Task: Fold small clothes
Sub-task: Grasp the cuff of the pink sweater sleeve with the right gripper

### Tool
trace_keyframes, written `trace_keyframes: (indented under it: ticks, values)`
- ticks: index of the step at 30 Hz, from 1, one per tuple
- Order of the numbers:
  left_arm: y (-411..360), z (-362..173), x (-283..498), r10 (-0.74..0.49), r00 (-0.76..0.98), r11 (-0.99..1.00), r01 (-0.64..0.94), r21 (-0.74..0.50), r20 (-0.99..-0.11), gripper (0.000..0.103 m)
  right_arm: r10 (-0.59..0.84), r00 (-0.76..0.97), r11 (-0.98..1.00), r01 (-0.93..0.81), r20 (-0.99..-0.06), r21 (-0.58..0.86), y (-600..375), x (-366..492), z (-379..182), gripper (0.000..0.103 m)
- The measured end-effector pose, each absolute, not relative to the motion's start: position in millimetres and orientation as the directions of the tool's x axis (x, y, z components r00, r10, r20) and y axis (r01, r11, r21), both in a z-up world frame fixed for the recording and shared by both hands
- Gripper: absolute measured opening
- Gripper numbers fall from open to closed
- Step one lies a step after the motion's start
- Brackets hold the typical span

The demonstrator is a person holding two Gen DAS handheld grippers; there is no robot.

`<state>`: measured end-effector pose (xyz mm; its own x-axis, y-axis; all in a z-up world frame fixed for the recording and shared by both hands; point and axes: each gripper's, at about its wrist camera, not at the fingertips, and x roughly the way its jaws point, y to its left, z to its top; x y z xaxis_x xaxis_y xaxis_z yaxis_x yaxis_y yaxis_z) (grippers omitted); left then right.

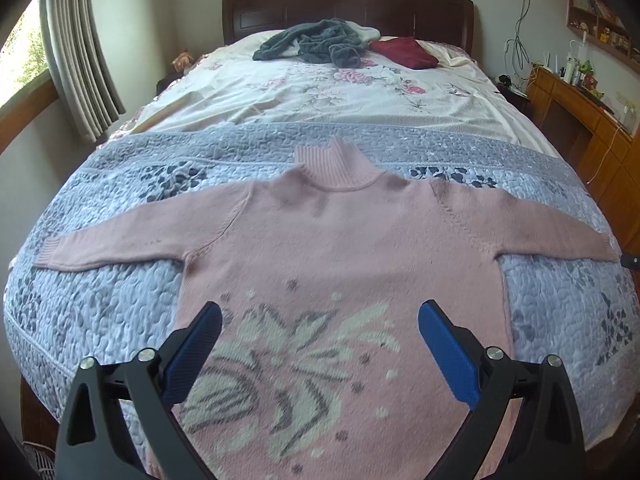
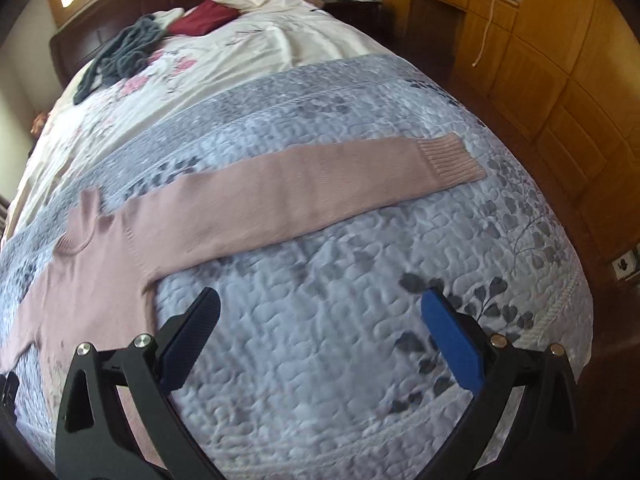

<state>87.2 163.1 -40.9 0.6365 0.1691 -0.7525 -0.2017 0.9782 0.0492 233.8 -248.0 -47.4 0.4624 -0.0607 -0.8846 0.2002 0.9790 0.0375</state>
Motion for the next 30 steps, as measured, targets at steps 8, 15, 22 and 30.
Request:
trace_keyframes:
  ticks: [8,15,22,30]
  values:
    - [117.4,-65.9,178.4,0.132,0.635,0.985,-0.173,0.027,-0.761,0.099,-0.064,0.308,0.924,0.377,-0.949,0.060,-365.6,329.2,-119.5,0.099]
    - [105.9,-86.7,212.9,0.167,0.632,0.984,-0.156,0.087,-0.757,0.099,0.063,0.287,0.868,0.457,-0.956,0.195,-407.0,357.6,-165.0,0.083]
    - [114.8,-94.7,221.5,0.184,0.627,0.981,-0.164,0.103,-0.757,0.099,0.055,0.329,0.864,0.457,-0.943,0.210,-410.8,364.3,-167.1,0.060]
    - [135.5,-100.0,212.1,0.188,0.614,0.979,-0.181,0.094,-0.766,0.099,0.132,0.412,0.873,0.383,-0.902,0.302,-398.7,358.0,-146.6,0.011]
